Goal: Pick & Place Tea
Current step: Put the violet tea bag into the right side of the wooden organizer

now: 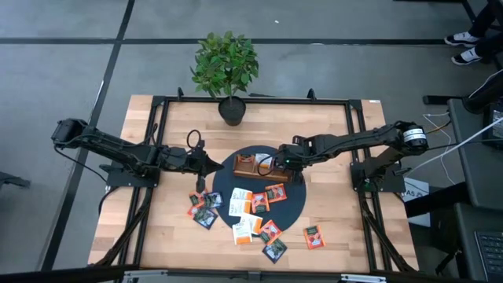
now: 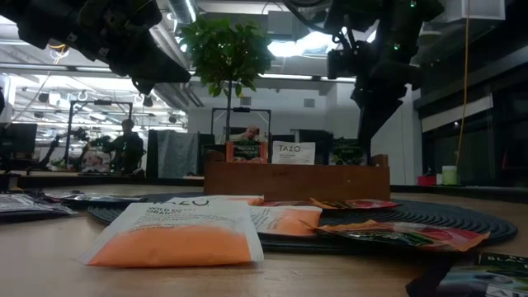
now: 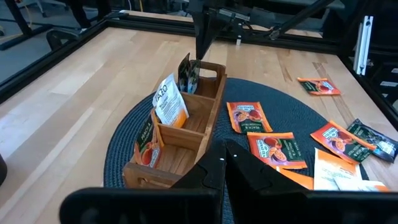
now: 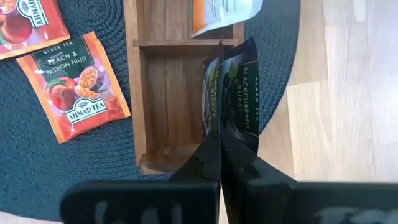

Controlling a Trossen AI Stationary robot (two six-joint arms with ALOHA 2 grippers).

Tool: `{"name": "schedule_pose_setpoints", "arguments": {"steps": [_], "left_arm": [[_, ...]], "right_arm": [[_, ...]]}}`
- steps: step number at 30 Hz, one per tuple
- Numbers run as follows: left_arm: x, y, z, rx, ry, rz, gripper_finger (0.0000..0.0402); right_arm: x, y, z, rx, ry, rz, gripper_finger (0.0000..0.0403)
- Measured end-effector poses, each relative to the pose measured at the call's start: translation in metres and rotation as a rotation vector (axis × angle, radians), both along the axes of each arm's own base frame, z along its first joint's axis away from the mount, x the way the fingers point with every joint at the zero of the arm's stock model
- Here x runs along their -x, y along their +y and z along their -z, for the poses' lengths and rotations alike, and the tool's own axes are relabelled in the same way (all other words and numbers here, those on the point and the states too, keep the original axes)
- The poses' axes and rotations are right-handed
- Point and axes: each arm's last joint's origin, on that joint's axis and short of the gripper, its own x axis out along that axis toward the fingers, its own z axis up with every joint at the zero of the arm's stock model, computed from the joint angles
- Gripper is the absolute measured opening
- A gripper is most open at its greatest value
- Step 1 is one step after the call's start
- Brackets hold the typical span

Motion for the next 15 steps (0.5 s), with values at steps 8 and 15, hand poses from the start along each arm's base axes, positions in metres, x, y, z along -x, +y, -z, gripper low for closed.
{"name": "schedule_pose_setpoints", "arguments": {"steps": [8,15], "left_arm": [[0.0000,0.0000,0.0000,-0.001,0.000,-0.001,0.0004],[0.0000,0.0001,0.0000,-0.001,0.000,-0.001,0.0004]], "right_arm": [[-0.0001,0.0000,0.0000,0.000,-0.001,-0.001,0.0000],[-0.0014,0.0000,-0.0005,-0.001,-0.015,-0.001,0.0000]]}}
